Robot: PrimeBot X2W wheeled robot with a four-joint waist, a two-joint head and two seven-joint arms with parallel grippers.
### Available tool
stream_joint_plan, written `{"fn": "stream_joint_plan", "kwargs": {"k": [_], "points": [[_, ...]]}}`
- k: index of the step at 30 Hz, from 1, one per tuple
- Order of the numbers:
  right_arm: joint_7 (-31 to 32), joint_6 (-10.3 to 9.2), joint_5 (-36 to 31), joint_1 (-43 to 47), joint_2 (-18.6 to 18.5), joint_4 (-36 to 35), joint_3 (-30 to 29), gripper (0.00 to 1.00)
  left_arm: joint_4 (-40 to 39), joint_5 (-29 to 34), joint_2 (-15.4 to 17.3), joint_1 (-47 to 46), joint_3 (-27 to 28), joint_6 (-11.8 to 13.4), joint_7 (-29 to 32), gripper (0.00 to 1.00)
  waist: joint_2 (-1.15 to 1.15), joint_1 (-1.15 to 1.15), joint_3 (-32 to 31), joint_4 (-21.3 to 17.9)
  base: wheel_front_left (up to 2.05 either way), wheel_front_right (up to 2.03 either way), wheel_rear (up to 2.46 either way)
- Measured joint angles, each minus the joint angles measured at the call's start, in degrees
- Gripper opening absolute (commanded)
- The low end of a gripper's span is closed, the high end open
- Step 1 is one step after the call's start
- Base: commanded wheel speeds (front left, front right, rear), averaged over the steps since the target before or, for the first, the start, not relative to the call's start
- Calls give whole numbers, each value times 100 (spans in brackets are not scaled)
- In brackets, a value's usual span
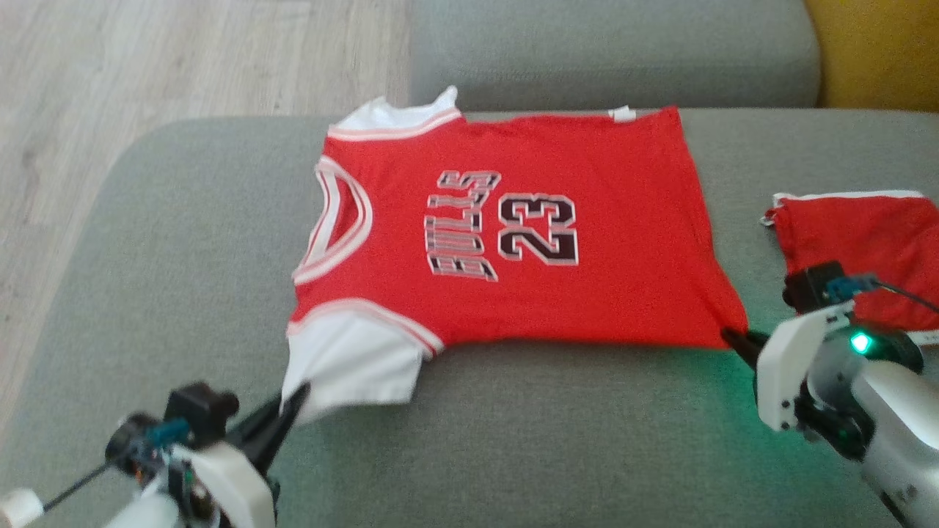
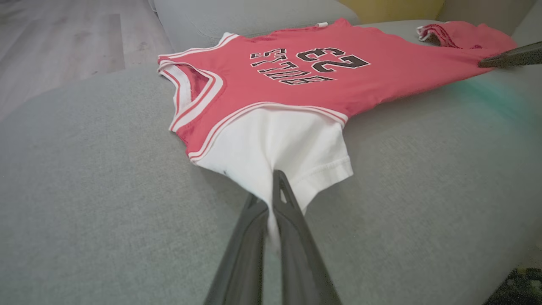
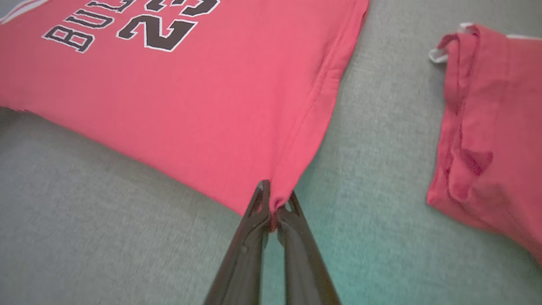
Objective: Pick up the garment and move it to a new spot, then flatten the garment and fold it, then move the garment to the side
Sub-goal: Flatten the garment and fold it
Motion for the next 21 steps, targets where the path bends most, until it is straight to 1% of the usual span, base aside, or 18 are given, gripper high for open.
{"fn": "stream_joint_plan", "kwargs": {"k": [3,6,8,10,12,17,18,21], "points": [[271,0,393,295,-314,-486,86,0,-530,-196,224,418,-25,65,369,0,0,0,-149,-68,0,0,0],[379,0,624,446,-579,-903,92,0,-1040,-304,416,647,-10,255,593,0,0,0,-164,-137,0,0,0],[404,0,720,449,-681,-1085,41,0,-1314,-328,499,638,25,358,647,0,0,2,-117,-149,0,0,0],[463,0,723,441,-727,-1215,-10,0,-1474,-327,543,578,59,411,678,0,0,2,-55,-158,0,0,0],[481,0,721,425,-742,-1303,-53,0,-1528,-327,548,460,107,459,720,0,0,2,20,-168,0,0,0],[622,0,631,356,-733,-1399,-202,0,-1432,-282,528,-100,192,442,818,0,0,2,237,-186,0,0,0],[654,0,563,218,-712,-1399,-250,0,-1272,-254,505,-389,194,391,840,0,0,2,340,-191,0,0,0],[736,0,466,-73,-622,-1377,-357,0,-942,-164,441,-845,191,291,928,0,0,3,495,-194,0,0,0]]}}
